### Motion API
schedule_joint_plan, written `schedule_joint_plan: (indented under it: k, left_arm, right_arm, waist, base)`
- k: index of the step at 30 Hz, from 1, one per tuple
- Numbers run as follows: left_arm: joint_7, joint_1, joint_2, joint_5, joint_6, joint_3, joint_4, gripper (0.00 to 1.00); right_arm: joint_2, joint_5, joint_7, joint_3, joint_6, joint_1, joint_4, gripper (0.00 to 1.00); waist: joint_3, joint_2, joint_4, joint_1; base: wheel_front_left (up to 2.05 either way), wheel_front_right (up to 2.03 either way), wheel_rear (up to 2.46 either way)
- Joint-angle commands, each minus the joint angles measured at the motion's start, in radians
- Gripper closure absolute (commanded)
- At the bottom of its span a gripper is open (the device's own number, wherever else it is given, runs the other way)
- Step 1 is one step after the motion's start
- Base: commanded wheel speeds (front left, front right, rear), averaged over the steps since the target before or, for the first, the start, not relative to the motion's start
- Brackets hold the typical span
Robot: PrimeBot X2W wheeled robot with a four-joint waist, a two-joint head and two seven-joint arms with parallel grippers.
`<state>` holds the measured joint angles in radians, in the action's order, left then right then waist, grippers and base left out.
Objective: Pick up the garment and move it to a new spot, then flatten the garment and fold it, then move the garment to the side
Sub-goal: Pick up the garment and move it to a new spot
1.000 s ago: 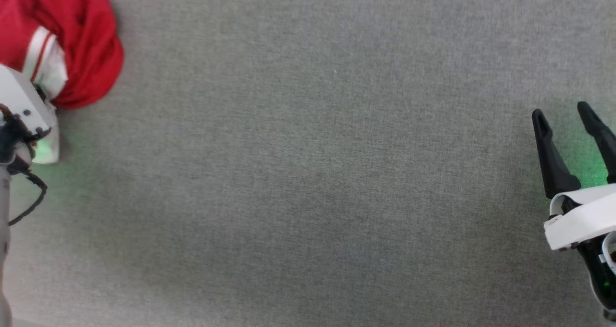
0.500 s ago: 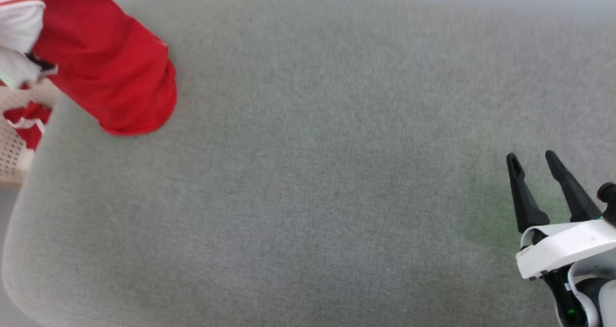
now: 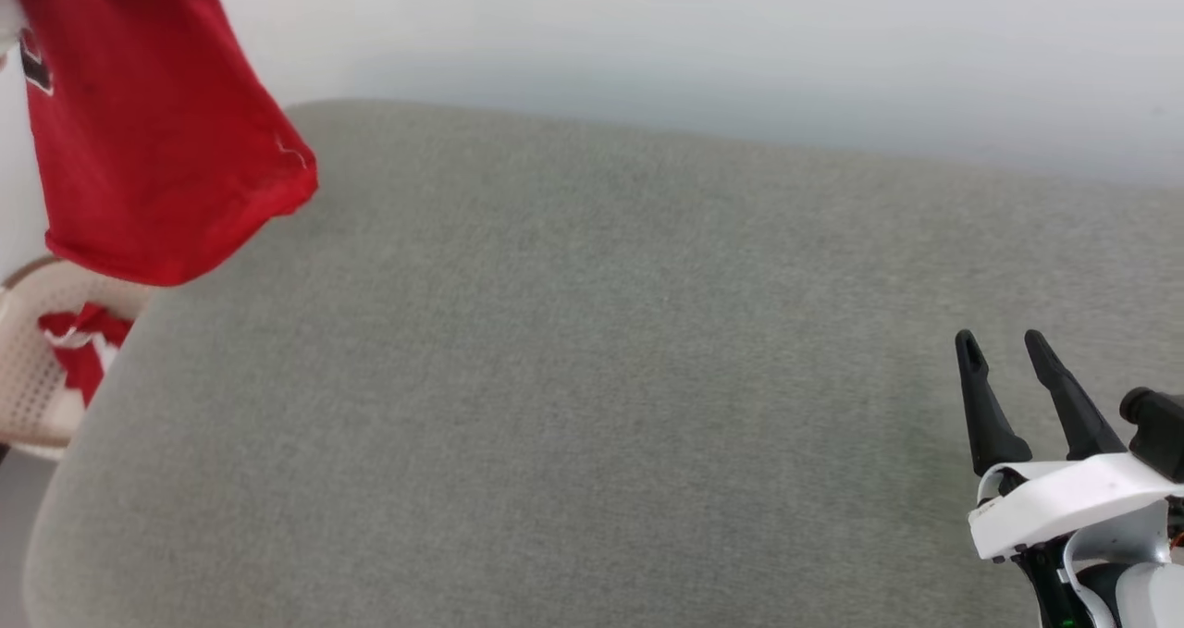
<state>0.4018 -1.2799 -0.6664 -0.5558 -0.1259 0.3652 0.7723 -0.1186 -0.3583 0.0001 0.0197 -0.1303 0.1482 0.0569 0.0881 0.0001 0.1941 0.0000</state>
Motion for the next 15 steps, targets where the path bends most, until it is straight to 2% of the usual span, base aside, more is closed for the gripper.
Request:
schedule_joint_plan:
  k: [1, 7, 15]
  left_arm:
    - [0.005, 0.010, -0.002, -0.001, 0.003, 0.001, -0.012, 1.00]
    - [0.119, 0.065, -0.017, -0.039, 0.040, -0.006, -0.187, 1.00]
    - [0.253, 0.177, -0.023, -0.079, 0.134, -0.005, -0.497, 1.00]
  right_arm:
    - [0.003, -0.002, -0.004, 0.003, -0.001, -0.019, 0.003, 0.00]
    - [0.001, 0.007, -0.022, 0.034, -0.001, -0.027, 0.023, 0.00]
    - [-0.017, 0.019, -0.037, 0.089, -0.001, -0.039, 0.039, 0.00]
  waist:
    - [-0.035, -0.0001, -0.038, 0.0000]
    - [-0.054, -0.0001, -0.111, 0.0000]
    - [-0.045, -0.0001, -0.227, 0.0000]
  base:
    - [0.00, 0.00, 0.00]
    - [0.00, 0.00, 0.00]
    - [0.00, 0.00, 0.00]
